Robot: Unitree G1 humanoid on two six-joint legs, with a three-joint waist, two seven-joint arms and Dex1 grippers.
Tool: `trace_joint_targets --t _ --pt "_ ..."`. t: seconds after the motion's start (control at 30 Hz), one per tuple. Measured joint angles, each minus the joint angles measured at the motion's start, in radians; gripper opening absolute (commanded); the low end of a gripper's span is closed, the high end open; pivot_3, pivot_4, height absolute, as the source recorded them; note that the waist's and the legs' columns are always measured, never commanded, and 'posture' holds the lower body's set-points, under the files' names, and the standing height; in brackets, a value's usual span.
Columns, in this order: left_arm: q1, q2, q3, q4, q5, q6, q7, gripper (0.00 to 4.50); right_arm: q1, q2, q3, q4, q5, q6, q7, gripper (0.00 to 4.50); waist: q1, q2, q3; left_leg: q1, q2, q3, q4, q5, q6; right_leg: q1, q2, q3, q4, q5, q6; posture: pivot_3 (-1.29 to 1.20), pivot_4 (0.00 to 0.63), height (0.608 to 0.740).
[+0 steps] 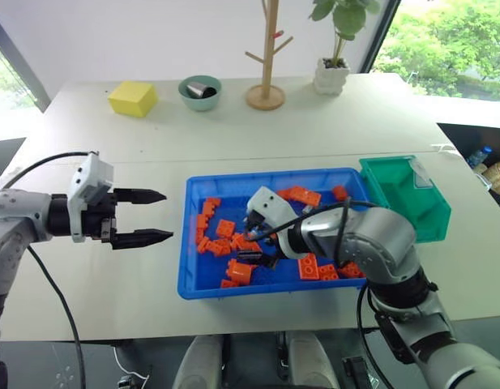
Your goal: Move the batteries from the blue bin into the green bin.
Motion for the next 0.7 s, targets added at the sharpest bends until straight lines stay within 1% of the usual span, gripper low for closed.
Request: trace_joint_targets --t 0.17,0.3,0.43,0.57,0.6,0.67,0.7 --pt "-0.001 0.0 0.0 0.007 0.001 -0.001 0.001 4.48 0.0 -0.006 0.008 0.017 -0.025 -0.005 -0.016 4.46 0.0 0.0 0.0 0.0 0.0 0.0 0.0 0.0 0.0 0.0 0.0 0.0 0.0 0.0 0.0 0.0 0.15 0.702" --pt "-0.002 0.0 0.0 0.007 0.001 -0.001 0.003 4.48 0.014 -0.022 0.073 0.032 -0.058 -0.054 -0.022 4.46 -0.002 0.0 0.0 0.0 0.0 0.0 0.0 0.0 0.0 0.0 0.0 0.0 0.0 0.0 0.0 0.0 0.15 0.702" --pt "-0.014 0.0 0.0 0.007 0.001 -0.001 0.008 4.48 0.019 -0.079 0.152 0.034 -0.105 -0.157 -0.018 4.46 -0.001 0.0 0.0 0.001 0.0 0.0 0.0 0.0 0.0 0.001 0.0 0.0 0.0 0.0 0.0 0.0 0.15 0.702" --pt "-0.015 0.0 -0.001 0.007 0.001 -0.001 0.009 4.48 0.03 -0.093 0.175 0.034 -0.135 -0.204 -0.009 4.46 -0.002 -0.001 0.0 0.001 0.0 0.0 0.0 0.0 0.0 0.001 0.0 0.0 0.0 0.0 0.0 0.0 0.15 0.702" --pt "-0.017 0.0 -0.001 0.007 0.001 -0.001 0.009 4.5 0.032 -0.094 0.178 0.034 -0.14 -0.209 -0.008 4.23 -0.001 -0.001 0.0 0.001 0.0 0.0 0.0 0.0 0.0 0.001 0.0 0.0 0.0 0.0 0.0 0.0 0.15 0.702" --pt "-0.021 0.0 -0.003 0.007 0.001 -0.001 0.011 4.5 0.034 -0.095 0.179 0.035 -0.149 -0.217 -0.008 3.59 -0.001 -0.001 0.0 0.001 0.0 0.0 0.0 0.0 0.0 0.001 0.0 0.0 0.0 0.0 0.0 0.0 0.15 0.702" --pt "-0.023 0.0 -0.005 0.007 0.001 0.0 0.013 4.5 0.034 -0.098 0.179 0.037 -0.157 -0.22 -0.007 3.08 -0.001 -0.001 0.0 0.001 0.0 0.0 0.0 0.0 0.0 0.001 0.0 0.0 0.0 0.0 0.0 0.0 0.15 0.702"
